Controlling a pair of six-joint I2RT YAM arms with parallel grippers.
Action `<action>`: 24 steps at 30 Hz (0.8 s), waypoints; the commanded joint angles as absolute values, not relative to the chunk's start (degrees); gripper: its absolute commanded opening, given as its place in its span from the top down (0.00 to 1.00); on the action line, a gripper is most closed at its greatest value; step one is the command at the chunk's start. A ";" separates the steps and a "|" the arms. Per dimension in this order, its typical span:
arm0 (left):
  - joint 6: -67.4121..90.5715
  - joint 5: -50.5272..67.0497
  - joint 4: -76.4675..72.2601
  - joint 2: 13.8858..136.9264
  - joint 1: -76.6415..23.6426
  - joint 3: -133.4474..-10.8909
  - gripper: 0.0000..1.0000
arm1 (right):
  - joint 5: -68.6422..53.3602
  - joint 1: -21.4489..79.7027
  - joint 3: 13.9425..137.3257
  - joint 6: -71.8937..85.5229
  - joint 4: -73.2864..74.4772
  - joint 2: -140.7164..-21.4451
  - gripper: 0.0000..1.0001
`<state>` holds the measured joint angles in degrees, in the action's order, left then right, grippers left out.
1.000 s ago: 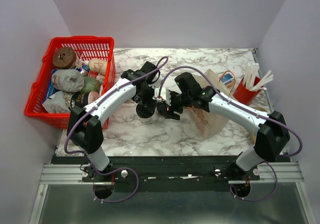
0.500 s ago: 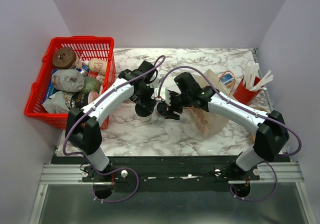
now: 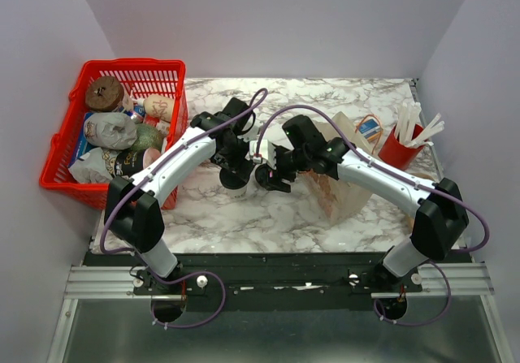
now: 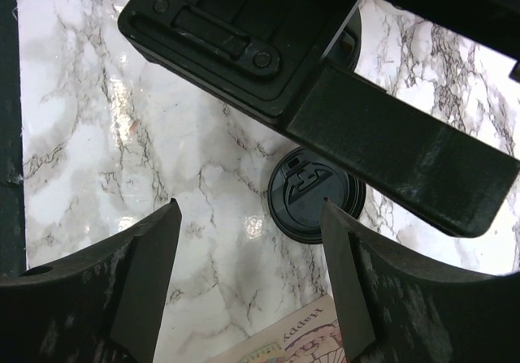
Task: Pack the takeout coffee
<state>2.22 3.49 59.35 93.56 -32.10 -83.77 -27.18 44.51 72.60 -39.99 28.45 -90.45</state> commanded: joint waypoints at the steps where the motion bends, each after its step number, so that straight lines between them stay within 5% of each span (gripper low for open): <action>1: 3.34 5.01 59.59 93.95 -32.08 -84.20 0.02 | -27.25 44.30 73.83 -39.64 28.83 -91.14 0.22; 24: 3.43 4.04 59.50 96.50 -31.90 -83.67 0.07 | -27.16 44.30 73.83 -39.55 28.48 -91.76 0.22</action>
<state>2.79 3.62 59.29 94.78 -31.97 -83.77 -27.18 44.51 72.60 -39.99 28.42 -90.76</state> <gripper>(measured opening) 0.933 0.781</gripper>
